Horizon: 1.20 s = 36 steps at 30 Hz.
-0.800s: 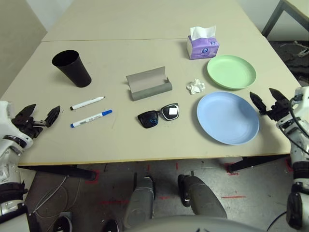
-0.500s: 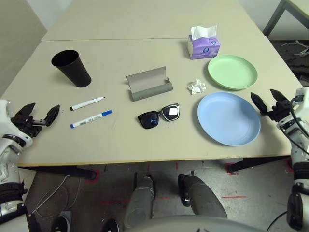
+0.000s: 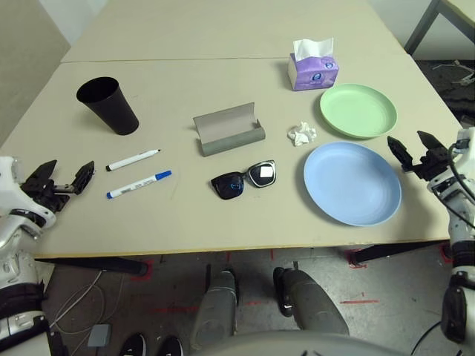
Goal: Organize and tidy the items on the table.
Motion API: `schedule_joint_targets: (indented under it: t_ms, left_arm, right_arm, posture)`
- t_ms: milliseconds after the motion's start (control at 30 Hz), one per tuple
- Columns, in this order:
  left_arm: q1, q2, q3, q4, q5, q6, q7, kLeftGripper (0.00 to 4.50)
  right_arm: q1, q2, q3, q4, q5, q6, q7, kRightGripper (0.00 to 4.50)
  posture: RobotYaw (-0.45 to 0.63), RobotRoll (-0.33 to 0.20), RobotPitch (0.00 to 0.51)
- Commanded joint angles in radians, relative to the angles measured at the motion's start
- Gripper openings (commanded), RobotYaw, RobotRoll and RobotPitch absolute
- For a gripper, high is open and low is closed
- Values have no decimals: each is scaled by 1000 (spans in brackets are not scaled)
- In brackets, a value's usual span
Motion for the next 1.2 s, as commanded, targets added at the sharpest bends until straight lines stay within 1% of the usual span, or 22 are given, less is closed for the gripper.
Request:
schedule_joint_targets:
  t_ms: [33, 167, 233, 300, 433, 533, 633, 700, 800, 933, 1000, 1100, 1200]
  left_arm:
    - [11, -12, 13, -19, -17, 13, -1, 4461]
    - [-7, -8, 4, -39, -49, 36, -50, 4461]
    - [-4, -8, -17, -98, -98, 55, -150, 4461]
    - [10, 7, -53, -160, -128, 76, -264, 4461]
    - [31, 58, -128, -238, -152, 132, -442, 4461]
    - [40, 89, -178, -263, -147, 132, -557, 4461]
    - [47, 117, -238, -263, -120, 86, -688, 4461]
    - [51, 132, -270, -266, -98, 58, -743, 4461]
    - [40, 127, -290, -273, -103, 53, -781, 4461]
    - [6, 109, -309, -262, -103, 53, -788, 4461]
    - [-8, 102, -313, -256, -105, 66, -777, 4461]
    - [-38, 91, -318, -228, -95, 57, -767, 4461]
    - [-52, 84, -317, -217, -94, 54, -760, 4461]
  right_arm:
    - [2, -15, 0, 17, -6, -6, 7, 4500]
    - [3, -14, 3, 15, -7, -5, 7, 4500]
    - [3, -11, 7, 10, -9, -2, 7, 4500]
    - [0, -9, 13, 7, -11, 0, 8, 4500]
    - [-14, -17, 17, 23, -15, -1, 19, 4500]
    - [-23, -23, 18, 31, -17, -2, 31, 4500]
    - [-22, -35, 21, 9, -16, 11, 44, 4500]
    - [-12, -49, 23, -21, -11, 40, 55, 4500]
    - [9, -92, 34, -80, -4, 139, 90, 4500]
    - [44, -194, 82, -227, 28, 386, 170, 4500]
    - [60, -230, 96, -284, 43, 473, 201, 4500]
    - [85, -305, 145, -350, 21, 574, 250, 4500]
    - [94, -338, 166, -377, 20, 637, 268, 4500]
  posture:
    - [-146, 0, 212]
    - [-147, 0, 211]
    - [-148, 0, 212]
    - [-149, 0, 211]
    - [-155, 0, 206]
    - [-166, 0, 202]
    - [-182, 0, 202]
    - [-197, 0, 201]
    - [-209, 0, 202]
    - [-223, 0, 206]
    - [-230, 0, 207]
    - [-237, 0, 208]
    - [-241, 0, 212]
